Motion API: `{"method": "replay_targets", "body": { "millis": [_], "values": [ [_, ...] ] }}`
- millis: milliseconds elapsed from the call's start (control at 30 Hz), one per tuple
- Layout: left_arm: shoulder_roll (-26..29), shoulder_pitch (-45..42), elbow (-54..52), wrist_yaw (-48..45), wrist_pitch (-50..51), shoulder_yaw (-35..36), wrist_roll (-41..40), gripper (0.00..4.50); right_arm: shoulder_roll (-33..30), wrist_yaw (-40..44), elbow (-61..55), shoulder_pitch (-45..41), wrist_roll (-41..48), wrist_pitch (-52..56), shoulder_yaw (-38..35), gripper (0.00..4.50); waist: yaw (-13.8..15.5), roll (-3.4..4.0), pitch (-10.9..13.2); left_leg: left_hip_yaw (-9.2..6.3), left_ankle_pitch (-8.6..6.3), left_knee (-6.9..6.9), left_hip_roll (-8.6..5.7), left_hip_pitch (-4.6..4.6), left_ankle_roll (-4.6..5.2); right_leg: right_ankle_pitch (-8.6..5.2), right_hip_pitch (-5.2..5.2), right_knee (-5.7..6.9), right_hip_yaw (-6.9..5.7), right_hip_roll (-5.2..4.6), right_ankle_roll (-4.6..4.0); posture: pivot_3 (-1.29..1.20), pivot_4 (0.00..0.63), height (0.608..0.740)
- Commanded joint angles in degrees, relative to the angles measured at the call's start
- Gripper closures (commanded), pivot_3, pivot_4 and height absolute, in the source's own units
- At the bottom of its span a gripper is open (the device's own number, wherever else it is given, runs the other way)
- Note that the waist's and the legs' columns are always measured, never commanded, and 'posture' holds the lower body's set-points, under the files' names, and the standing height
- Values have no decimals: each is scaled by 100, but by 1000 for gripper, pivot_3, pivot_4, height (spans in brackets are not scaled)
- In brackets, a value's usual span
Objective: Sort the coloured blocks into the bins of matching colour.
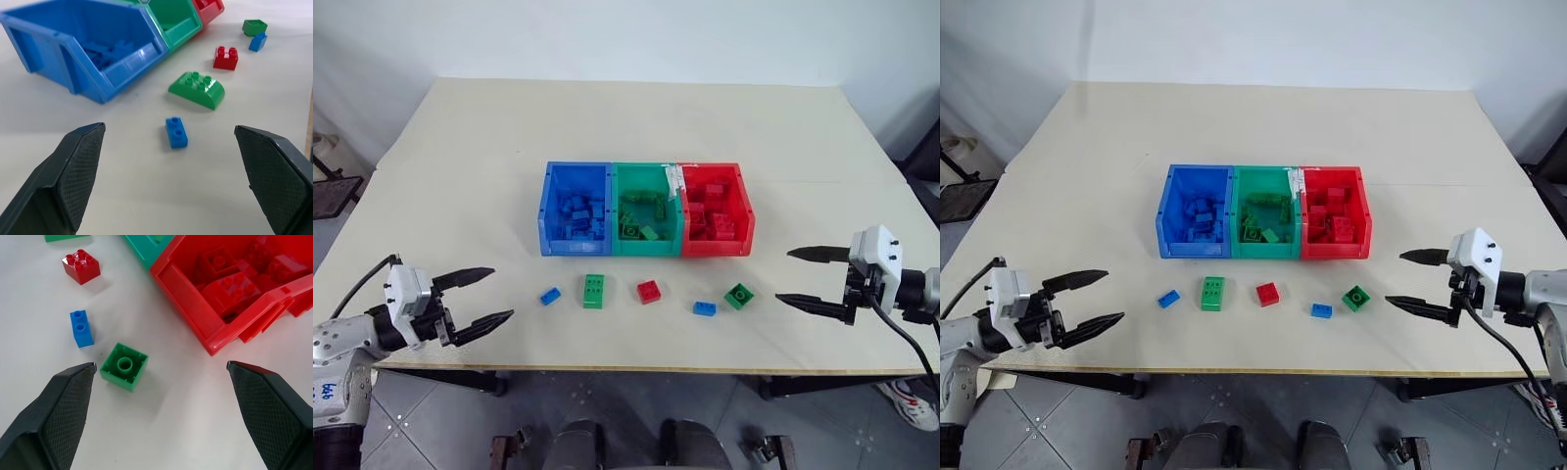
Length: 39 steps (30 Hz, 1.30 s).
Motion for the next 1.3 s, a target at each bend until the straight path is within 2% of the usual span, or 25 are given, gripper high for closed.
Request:
{"method": "replay_targets", "body": {
  "millis": [33,133,333,567,800,1067,1300],
  "values": [
    [-11,-80,-129,75,-13,22,-49,0,-44,-21,-55,-98,26,-57,-54,27,-2,0,0,0,0,0,0,0,0,0,0,0,0,0,0,0,150,740],
    [-9,-188,-160,523,371,-12,18,0,-31,-35,-92,-115,42,-6,-56,27,1,0,0,0,0,0,0,0,0,0,0,1,-1,1,0,0,150,740],
    [-48,-406,-208,688,648,-79,-40,0,-111,-62,-186,-28,-20,91,-23,27,5,0,0,-1,0,2,-1,1,0,0,0,9,-4,2,0,0,150,740],
    [-34,-717,165,354,279,-395,201,0,-752,365,52,719,-90,-90,-615,27,74,0,0,-1,-1,6,-8,-1,2,0,2,10,-12,5,0,0,150,740],
    [-28,-655,203,35,156,-460,159,0,-990,492,-38,1054,-156,-55,-682,27,6,-1,0,8,-2,6,2,4,1,0,1,9,-18,10,1,0,150,740],
    [100,-151,-49,-173,289,-324,50,0,-655,245,-272,411,-400,391,377,27,-7,-1,0,5,-2,8,5,4,0,0,0,9,-8,4,0,0,150,740],
    [127,379,-366,-453,331,-99,-218,0,313,141,920,-1008,-1147,-215,1596,27,-17,1,1,1,-4,11,4,3,-4,-1,-1,9,-6,1,-2,0,150,740]
  ]
}}
